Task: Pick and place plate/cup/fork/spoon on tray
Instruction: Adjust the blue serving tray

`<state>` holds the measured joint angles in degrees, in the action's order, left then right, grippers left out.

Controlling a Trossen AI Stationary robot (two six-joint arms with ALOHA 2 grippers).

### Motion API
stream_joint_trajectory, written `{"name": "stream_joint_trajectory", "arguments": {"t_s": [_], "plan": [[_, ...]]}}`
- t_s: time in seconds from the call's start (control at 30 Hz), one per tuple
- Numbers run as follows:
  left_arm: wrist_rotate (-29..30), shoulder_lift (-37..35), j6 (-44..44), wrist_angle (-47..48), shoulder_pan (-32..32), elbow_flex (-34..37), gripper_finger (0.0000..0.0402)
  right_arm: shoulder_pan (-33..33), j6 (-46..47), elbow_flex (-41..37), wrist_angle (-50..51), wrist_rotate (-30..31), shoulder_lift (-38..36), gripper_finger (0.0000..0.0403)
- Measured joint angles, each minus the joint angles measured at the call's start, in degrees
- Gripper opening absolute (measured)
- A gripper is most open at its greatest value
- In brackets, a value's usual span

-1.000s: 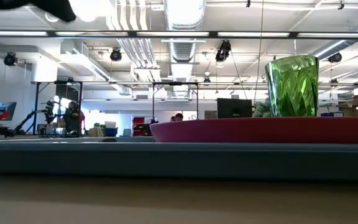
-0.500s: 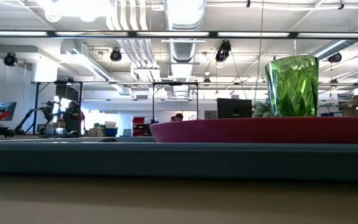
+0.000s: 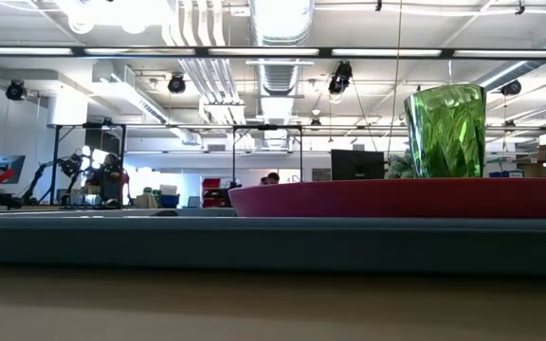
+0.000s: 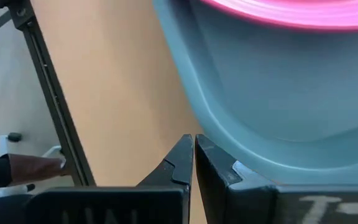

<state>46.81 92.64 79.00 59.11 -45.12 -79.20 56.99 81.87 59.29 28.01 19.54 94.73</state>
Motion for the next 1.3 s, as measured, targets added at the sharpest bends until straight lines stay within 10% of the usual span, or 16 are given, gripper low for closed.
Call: {"name": "stream_joint_trajectory", "arguments": {"t_s": [1.3], "plan": [[-0.7, -2.8, 0.0, 1.6, 0.1, 0.0, 0.0000, 1.3, 7.3, -1.2, -3.0, 4.1, 0.3, 0.0008]]}}
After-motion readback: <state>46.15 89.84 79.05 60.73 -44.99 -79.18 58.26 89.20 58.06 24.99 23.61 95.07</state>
